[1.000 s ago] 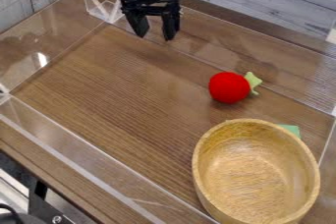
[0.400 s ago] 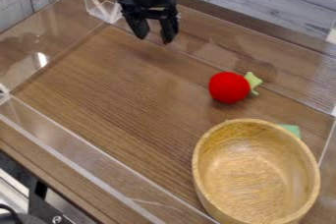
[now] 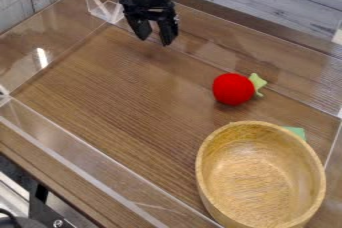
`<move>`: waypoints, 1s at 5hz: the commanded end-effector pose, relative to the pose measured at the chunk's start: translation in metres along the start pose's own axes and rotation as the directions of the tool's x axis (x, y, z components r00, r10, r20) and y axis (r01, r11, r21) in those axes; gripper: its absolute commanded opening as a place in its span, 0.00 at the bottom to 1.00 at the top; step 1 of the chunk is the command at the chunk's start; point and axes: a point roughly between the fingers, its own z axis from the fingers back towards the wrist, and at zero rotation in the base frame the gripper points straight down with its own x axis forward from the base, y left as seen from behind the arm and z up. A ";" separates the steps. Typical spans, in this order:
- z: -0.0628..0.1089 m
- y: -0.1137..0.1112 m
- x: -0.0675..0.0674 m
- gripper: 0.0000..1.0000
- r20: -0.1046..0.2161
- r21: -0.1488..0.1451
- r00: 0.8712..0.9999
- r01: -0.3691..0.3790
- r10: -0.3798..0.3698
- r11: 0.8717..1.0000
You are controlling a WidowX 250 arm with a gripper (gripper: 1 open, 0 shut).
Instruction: Move the red object to the right side of the table
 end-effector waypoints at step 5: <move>0.020 0.016 0.009 1.00 0.078 -0.021 0.997 0.005 -0.004 1.000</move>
